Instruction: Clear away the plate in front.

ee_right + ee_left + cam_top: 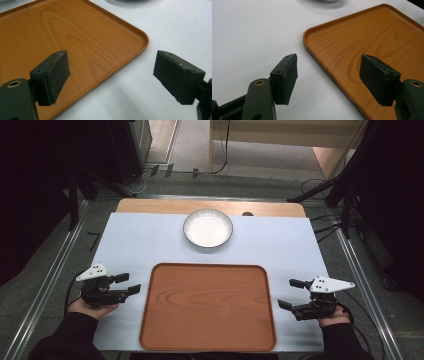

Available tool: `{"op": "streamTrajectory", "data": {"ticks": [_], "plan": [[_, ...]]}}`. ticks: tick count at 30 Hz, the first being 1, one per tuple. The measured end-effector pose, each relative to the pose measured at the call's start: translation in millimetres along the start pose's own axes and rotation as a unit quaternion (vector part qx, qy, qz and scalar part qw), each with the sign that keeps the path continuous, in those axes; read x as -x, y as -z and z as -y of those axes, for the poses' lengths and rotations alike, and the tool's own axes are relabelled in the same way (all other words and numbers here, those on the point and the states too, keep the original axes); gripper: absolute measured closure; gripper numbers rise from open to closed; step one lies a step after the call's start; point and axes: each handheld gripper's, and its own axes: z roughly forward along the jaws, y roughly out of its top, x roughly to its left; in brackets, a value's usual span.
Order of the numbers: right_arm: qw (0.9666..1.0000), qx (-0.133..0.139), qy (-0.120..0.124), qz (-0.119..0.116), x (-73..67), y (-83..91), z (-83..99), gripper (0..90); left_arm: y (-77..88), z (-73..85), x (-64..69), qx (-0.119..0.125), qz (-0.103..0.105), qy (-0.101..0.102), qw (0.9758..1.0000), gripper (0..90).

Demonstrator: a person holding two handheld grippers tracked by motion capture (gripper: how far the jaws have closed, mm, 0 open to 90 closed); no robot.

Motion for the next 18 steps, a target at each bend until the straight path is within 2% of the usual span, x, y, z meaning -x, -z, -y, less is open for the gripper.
{"op": "streamTrajectory", "data": {"ticks": [3, 5, 6, 10, 18], "plan": [[1.0, -0.001, 0.0, 0.0, -0.1, 0.1, 0.1, 14.1, 0.4, -0.4, 0.2, 0.006, 0.002, -0.002, 1.0, 32.0], [1.0, 0.0, 0.0, 0.001, 0.1, 0.1, 0.2, 14.1, 0.0, -0.8, -0.3, -0.004, 0.001, -0.004, 1.0, 28.9], [1.0, 0.0, 0.0, 0.001, 0.0, 0.0, 0.2, 14.1, -1.1, -0.6, -2.0, -0.008, 0.01, 0.014, 0.9998, 30.7], [1.0, -0.004, 0.001, 0.0, -0.1, 0.1, 0.0, 14.1, 0.6, -0.9, -4.0, -0.004, 0.007, 0.019, 0.9998, 29.3], [1.0, -0.005, 0.0, -0.002, -0.2, -0.7, 0.3, 14.1, 0.5, -0.7, -4.4, -0.008, 0.006, 0.013, 0.9999, 28.6]]}}
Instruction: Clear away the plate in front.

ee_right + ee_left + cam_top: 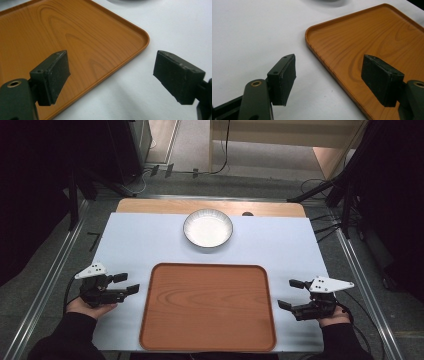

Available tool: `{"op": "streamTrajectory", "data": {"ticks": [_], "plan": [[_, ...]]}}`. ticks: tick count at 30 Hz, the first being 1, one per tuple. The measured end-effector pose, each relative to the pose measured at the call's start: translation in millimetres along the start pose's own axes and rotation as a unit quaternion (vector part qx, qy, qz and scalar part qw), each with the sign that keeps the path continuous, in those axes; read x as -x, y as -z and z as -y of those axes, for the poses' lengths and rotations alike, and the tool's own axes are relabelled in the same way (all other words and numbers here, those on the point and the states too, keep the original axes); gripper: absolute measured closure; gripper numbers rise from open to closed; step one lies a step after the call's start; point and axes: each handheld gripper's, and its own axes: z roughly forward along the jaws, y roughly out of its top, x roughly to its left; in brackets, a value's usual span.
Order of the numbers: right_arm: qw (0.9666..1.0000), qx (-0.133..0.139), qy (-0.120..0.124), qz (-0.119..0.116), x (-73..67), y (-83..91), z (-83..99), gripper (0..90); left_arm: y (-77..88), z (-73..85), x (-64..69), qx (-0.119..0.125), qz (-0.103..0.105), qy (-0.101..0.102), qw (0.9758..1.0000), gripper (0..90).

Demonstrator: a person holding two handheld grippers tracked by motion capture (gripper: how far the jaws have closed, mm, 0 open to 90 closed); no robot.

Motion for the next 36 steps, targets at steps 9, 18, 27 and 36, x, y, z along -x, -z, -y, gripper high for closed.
{"op": "streamTrajectory", "data": {"ticks": [9, 18, 27, 36], "plan": [[1.0, 0.001, -0.001, 0.001, -0.1, 0.1, 0.0, 14.1, -0.7, -1.2, 1.0, -0.01, -0.004, 0.002, 0.9999, 28.2], [1.0, -0.001, -0.003, 0.0, -0.2, -0.1, 0.0, 14.1, -0.4, -2.2, 2.3, -0.012, -0.002, 0.012, 0.9999, 28.2], [1.0, -0.001, -0.002, 0.0, -0.2, -0.3, 0.1, 14.1, -1.7, -1.8, 0.5, -0.019, -0.009, 0.015, 0.9997, 25.7], [1.0, -0.001, -0.002, 0.0, -0.3, -0.6, 0.2, 14.1, -1.6, -3.1, 0.2, -0.022, -0.009, 0.024, 0.9994, 25.5]]}}
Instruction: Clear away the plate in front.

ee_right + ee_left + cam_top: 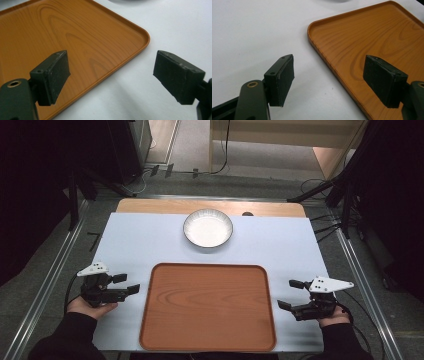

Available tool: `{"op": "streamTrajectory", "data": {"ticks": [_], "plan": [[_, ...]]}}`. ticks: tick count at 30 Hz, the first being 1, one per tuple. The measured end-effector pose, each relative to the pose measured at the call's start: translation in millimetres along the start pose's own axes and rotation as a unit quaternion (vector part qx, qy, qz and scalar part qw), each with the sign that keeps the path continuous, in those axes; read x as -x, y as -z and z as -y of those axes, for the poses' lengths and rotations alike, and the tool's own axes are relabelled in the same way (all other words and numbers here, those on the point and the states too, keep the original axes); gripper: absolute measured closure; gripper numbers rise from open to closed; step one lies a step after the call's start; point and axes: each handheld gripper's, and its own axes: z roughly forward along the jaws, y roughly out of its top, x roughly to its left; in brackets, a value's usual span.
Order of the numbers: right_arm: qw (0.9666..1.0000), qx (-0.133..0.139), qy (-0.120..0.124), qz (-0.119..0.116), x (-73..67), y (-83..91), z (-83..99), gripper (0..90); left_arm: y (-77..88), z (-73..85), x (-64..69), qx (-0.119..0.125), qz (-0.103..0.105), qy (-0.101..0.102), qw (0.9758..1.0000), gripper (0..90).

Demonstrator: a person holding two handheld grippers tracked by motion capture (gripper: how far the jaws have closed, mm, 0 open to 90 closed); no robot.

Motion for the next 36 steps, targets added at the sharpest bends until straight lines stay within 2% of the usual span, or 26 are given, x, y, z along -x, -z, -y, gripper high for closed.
{"op": "streamTrajectory", "data": {"ticks": [12, 19, 20, 25, 36], "plan": [[1.0, -0.002, 0.001, -0.001, 0.0, -0.4, 0.1, 14.1, 0.0, -2.6, 0.8, -0.003, -0.001, 0.012, 0.9999, 26.2], [1.0, -0.002, -0.002, -0.002, -0.5, -0.9, 0.3, 14.1, -0.8, -3.7, 0.9, -0.006, -0.003, 0.012, 0.9999, 26.6], [1.0, -0.003, -0.001, -0.002, -0.4, -0.7, 0.3, 14.1, -1.6, -4.2, 2.0, -0.009, -0.013, 0.01, 0.9998, 26.4], [1.0, -0.004, 0.0, -0.002, -0.1, -0.8, 0.2, 14.1, -1.5, -5.3, 4.0, -0.007, -0.013, 0.008, 0.9999, 26.3], [1.0, -0.007, 0.001, -0.003, -0.2, -1.4, 0.6, 14.1, -10.7, -11.4, 2.2, 0.0, -0.012, 0.027, 0.9996, 28.7]]}}
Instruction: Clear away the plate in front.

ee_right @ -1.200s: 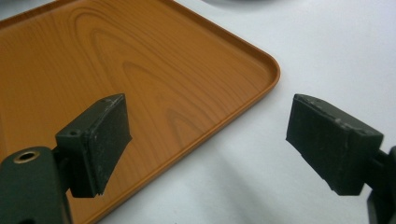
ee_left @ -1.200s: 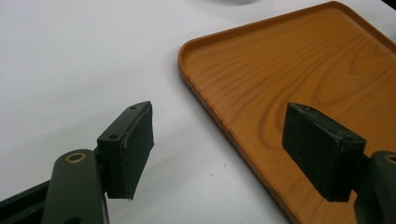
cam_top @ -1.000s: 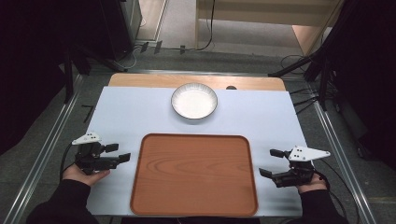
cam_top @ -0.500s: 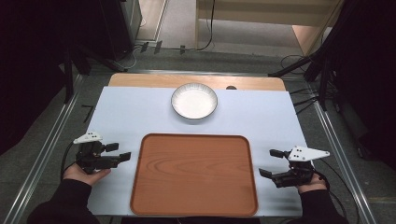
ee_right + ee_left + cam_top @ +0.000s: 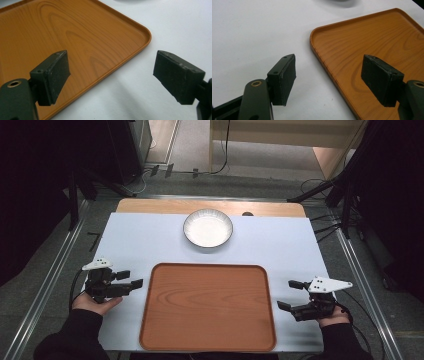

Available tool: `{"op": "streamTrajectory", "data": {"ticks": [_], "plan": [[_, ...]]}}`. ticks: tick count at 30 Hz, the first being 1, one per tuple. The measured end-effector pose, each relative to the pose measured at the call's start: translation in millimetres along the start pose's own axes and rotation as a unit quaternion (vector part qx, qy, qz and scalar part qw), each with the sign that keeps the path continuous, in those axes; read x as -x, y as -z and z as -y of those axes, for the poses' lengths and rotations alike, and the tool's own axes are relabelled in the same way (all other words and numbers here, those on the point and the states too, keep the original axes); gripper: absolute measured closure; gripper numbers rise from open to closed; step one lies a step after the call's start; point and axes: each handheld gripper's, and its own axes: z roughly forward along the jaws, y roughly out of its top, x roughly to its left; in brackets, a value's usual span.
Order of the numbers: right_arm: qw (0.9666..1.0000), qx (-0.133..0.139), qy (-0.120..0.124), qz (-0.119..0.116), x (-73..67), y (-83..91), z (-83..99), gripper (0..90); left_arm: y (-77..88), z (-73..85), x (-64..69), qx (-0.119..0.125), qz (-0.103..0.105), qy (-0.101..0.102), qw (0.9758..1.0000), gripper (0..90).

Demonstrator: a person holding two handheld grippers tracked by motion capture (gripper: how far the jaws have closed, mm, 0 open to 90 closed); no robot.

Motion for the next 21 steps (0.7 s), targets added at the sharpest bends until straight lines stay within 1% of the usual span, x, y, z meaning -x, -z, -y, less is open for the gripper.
{"op": "streamTrajectory", "data": {"ticks": [6, 8, 10, 11, 14, 16, 17, 19, 20, 21], "plan": [[1.0, 0.0, 0.0, 0.0, 0.1, -0.7, -0.1, 14.2, -9.8, -4.5, 0.7, -0.008, -0.003, 0.001, 1.0, 29.4], [1.0, -0.001, 0.001, -0.001, 0.4, -1.0, -0.3, 14.2, -14.0, -8.2, 1.2, -0.015, -0.007, 0.001, 0.9999, 31.0], [1.0, -0.001, 0.001, -0.003, 0.3, -1.4, -0.4, 14.2, -16.6, -9.9, 1.5, -0.015, -0.007, -0.004, 0.9999, 31.1], [1.0, -0.002, 0.002, -0.003, 0.1, -1.6, -0.4, 14.2, -18.0, -10.8, 1.7, -0.013, -0.01, -0.005, 0.9999, 31.1], [1.0, -0.003, 0.001, -0.003, -0.2, -1.6, 0.1, 14.2, -20.5, -12.5, 0.8, -0.01, -0.008, -0.006, 0.9999, 31.0], [1.0, -0.002, 0.002, -0.002, 0.2, -1.2, 0.4, 14.2, -23.1, -15.4, -0.3, -0.005, -0.008, -0.001, 1.0, 31.0], [1.0, -0.002, 0.001, -0.002, 0.1, -1.1, 0.6, 14.2, -25.3, -16.8, -1.4, -0.006, -0.004, 0.002, 1.0, 31.1], [1.0, -0.001, 0.001, -0.001, 0.3, -1.2, 0.8, 14.2, -26.9, -17.8, -1.9, -0.009, -0.003, 0.006, 0.9999, 31.1], [1.0, -0.002, 0.002, -0.002, 0.6, -0.9, 0.7, 14.2, -31.7, -20.4, -2.4, -0.021, -0.008, 0.012, 0.9997, 31.5], [1.0, -0.001, 0.001, -0.001, 0.4, -1.0, 0.7, 14.2, -31.7, -20.4, -2.4, -0.021, -0.008, 0.012, 0.9997, 31.5]]}}
